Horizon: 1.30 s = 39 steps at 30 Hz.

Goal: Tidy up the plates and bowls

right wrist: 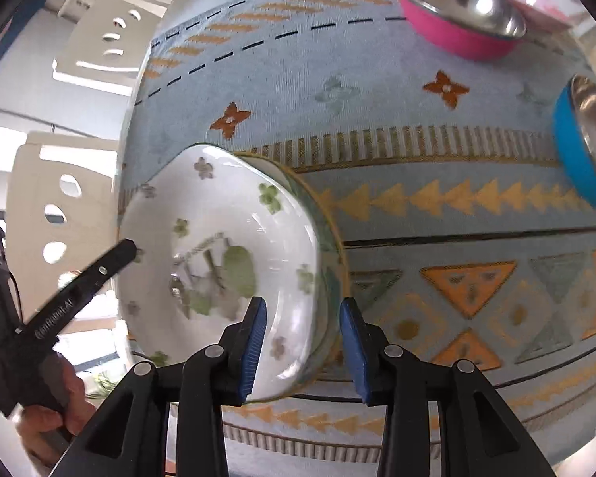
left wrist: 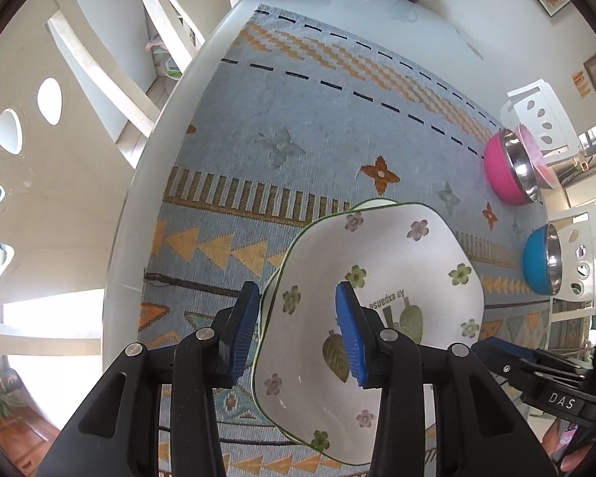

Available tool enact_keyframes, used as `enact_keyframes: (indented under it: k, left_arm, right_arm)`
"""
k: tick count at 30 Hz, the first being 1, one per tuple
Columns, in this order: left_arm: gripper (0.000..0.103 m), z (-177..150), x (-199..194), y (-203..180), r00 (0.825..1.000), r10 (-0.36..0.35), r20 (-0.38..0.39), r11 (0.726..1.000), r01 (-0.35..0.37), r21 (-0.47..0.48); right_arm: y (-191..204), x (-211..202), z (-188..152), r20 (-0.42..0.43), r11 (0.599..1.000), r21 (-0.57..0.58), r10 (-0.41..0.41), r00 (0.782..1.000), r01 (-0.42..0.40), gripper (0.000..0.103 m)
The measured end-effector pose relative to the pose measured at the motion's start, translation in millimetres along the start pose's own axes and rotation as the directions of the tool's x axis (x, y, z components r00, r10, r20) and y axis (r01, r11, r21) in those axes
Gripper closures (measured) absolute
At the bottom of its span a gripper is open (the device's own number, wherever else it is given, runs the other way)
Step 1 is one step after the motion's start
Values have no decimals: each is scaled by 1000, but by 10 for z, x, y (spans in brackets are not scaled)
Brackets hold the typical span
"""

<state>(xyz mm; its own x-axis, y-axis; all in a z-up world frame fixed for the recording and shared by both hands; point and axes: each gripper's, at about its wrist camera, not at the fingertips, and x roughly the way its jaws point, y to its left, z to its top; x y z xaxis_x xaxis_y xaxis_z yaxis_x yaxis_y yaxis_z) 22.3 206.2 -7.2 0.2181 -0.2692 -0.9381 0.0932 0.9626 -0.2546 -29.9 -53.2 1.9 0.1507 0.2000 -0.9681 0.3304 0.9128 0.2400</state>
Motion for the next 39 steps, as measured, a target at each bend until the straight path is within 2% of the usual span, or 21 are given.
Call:
enact_keyframes:
  k: [2,5,9,12,21,25,29,39]
  left_arm:
    - [66,18,-19,15,1000,3,5,1000,-3,0]
    - [66,47,-36,40,1000,9,5,1000,-9,1]
    - [66,81,-7,70,999,41,-11,999,-41,-14]
    - [66,90,-24,64,1000,26,-7,999,-26,-20]
    - [66,167,-149,-272,998,70,1,998,-70,-9]
    - [65,166,-157,-569,998,62,27,998,-62,-15]
    - [65,135,-92,-935,999,34,21,999,-34,-26]
    - [65,59,350,-2064,998,-50,-27,998,51,45]
  right_arm:
    - [-23,31,-5,-19,1000,8,28,999,-28,66]
    - [-39,70,-16,-27,1000,11,5,1000,-5,66]
    - [-57,117,-18,-40,1000,23,18,999,-17,66]
    - [-84,117,-17,-41,999,33,20,999,-19,66]
    - [-314,-10,-5,-35,998,61,31,999,-29,66]
    - [-453,27,74,-74,999,34,36,997,-34,66]
    - [-617,-47,82,-97,998,-6,63,993,-63,66]
    - [-1493,-329,180,-95,994,-8,108,990,-109,64]
